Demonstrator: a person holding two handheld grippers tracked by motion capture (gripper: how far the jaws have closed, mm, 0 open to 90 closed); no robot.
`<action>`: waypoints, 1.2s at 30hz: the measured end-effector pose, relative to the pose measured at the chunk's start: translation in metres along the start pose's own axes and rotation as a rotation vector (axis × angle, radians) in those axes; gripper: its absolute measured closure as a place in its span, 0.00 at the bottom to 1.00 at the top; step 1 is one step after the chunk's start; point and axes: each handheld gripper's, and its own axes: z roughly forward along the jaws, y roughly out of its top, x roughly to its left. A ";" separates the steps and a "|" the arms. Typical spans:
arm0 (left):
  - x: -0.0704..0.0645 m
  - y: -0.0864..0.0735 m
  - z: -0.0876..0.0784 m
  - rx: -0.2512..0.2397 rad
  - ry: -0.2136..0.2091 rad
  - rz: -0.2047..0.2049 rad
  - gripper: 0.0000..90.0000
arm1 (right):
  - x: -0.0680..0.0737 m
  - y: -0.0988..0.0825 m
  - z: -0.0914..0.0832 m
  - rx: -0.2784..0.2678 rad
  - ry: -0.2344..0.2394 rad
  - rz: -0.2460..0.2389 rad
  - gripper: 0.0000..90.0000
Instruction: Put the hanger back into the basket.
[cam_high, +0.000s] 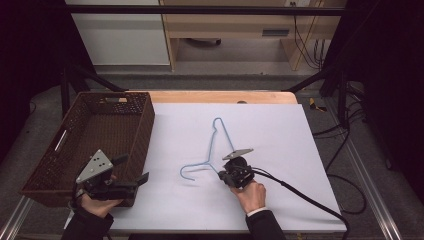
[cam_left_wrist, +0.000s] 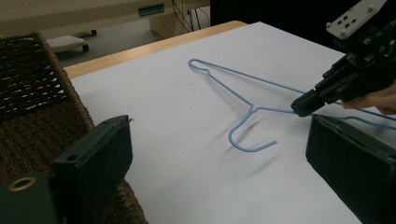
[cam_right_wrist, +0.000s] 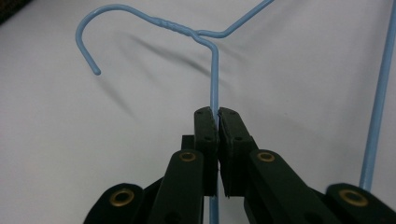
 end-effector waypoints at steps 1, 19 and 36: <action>-0.001 0.000 0.001 0.000 -0.002 0.002 0.08 | -0.001 0.001 -0.003 -0.011 0.007 -0.005 0.97; -0.028 -0.006 0.025 0.063 -0.094 0.035 0.07 | -0.006 0.007 -0.037 -0.108 0.067 -0.016 0.97; -0.046 -0.018 0.077 0.129 -0.171 0.000 0.11 | -0.005 0.008 -0.047 -0.130 0.096 -0.018 0.97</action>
